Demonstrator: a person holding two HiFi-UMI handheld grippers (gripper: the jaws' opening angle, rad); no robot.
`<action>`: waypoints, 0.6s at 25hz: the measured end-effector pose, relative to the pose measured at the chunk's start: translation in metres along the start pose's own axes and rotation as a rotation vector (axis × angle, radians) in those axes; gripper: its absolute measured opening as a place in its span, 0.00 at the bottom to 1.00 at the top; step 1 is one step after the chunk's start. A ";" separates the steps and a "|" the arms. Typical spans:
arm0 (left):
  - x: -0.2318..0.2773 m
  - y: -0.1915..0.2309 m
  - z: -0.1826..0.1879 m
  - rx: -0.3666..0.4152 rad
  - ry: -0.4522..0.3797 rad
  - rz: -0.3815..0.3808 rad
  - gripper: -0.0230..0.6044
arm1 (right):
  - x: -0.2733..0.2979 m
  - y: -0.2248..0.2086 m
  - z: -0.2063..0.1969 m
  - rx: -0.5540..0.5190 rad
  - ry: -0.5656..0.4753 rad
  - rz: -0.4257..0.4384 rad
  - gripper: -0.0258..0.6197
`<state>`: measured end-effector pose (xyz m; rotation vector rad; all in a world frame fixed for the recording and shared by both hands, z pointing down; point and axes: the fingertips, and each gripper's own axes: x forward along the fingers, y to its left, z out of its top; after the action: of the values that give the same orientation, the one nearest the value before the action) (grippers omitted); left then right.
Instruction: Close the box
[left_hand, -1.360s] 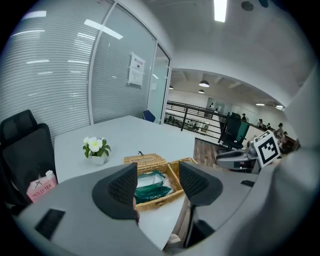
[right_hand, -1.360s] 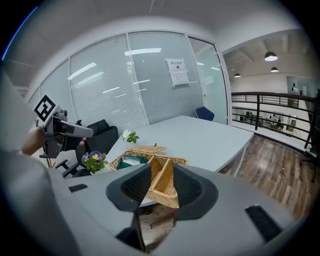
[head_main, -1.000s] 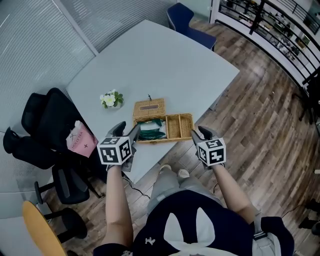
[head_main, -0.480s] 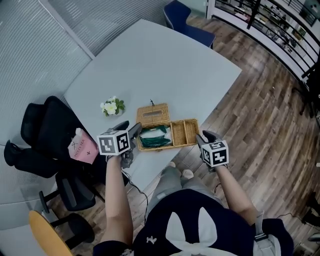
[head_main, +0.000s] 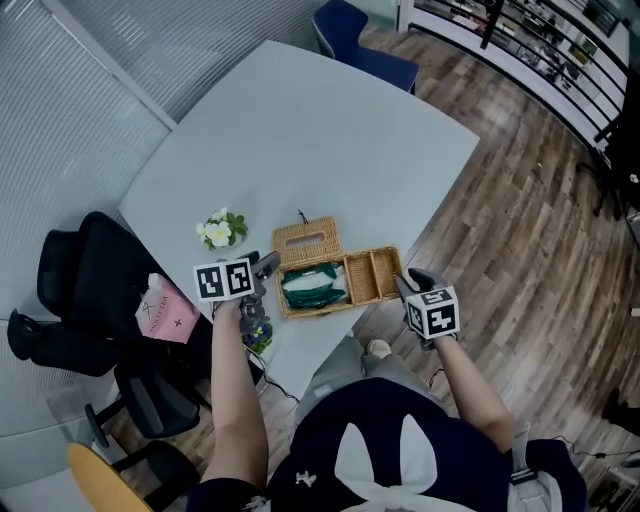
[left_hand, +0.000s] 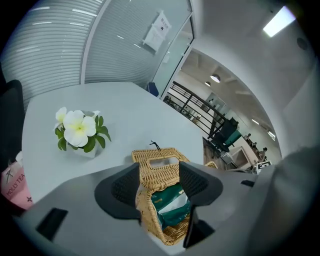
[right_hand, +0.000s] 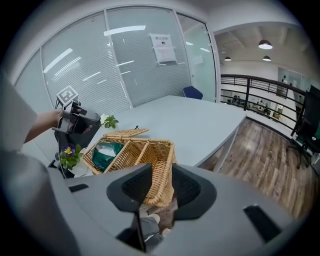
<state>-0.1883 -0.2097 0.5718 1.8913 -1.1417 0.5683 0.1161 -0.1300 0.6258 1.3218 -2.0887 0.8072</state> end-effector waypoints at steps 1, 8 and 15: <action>0.004 0.003 -0.001 -0.009 0.011 -0.006 0.44 | 0.001 0.000 -0.001 0.000 0.004 -0.001 0.24; 0.034 0.020 -0.006 -0.085 0.053 -0.043 0.44 | 0.003 0.001 -0.007 0.003 0.031 -0.015 0.23; 0.056 0.043 -0.009 -0.235 0.067 -0.093 0.44 | 0.006 0.000 -0.011 0.010 0.056 -0.042 0.19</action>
<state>-0.1985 -0.2401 0.6357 1.7009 -1.0239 0.4227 0.1153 -0.1260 0.6372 1.3284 -2.0099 0.8286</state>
